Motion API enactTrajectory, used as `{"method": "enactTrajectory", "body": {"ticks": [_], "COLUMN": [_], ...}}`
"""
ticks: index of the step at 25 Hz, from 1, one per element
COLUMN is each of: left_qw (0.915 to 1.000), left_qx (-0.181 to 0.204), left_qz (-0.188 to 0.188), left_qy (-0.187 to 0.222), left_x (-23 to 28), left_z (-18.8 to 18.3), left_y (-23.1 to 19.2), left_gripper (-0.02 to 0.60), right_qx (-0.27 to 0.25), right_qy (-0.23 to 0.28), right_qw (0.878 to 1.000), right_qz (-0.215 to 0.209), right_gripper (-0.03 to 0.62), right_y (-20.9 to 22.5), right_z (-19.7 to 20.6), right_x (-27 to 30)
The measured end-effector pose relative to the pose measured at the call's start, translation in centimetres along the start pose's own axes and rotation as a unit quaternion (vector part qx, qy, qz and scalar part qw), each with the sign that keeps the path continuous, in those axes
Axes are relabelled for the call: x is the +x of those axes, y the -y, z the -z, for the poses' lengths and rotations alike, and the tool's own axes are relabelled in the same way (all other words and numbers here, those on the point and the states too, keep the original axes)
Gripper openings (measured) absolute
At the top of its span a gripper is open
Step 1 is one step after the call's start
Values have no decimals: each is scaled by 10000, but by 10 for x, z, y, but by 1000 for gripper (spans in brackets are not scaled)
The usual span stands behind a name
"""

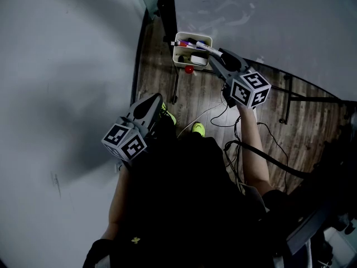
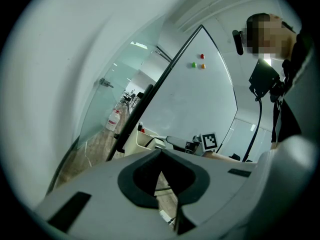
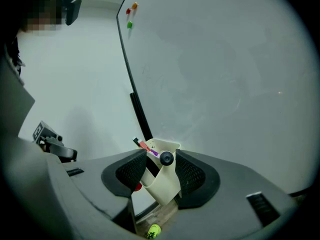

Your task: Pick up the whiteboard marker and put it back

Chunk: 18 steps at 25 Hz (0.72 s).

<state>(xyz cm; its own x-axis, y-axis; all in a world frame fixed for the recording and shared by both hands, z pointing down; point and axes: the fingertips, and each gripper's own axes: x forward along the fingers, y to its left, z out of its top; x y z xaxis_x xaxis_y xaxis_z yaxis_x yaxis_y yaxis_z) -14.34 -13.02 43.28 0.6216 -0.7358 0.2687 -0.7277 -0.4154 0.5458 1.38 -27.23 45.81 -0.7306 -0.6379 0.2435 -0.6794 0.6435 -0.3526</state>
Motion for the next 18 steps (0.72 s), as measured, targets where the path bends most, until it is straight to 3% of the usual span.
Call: {"method": "enactTrajectory", "body": {"ticks": [4,13,18], "left_qw": [10000,9996,9985], "left_qx": [27,244,465], "left_qz": [5,0,-129], "left_qy": [-1,115,244], "left_x": [0,5,-1], "left_z": [0,-4,-8], "left_y": [1,22,42], "left_gripper": [31,31,32], "right_qx": [-228,-375,-359], "right_qy": [7,170,241], "right_qw": [9997,9991,9986], "right_qz": [57,83,-301], "right_gripper": [244,237,226], "right_y": [-4,-11,-26], "right_z": [-2,-11,-13], "right_x": [-2,-36,-69]}}
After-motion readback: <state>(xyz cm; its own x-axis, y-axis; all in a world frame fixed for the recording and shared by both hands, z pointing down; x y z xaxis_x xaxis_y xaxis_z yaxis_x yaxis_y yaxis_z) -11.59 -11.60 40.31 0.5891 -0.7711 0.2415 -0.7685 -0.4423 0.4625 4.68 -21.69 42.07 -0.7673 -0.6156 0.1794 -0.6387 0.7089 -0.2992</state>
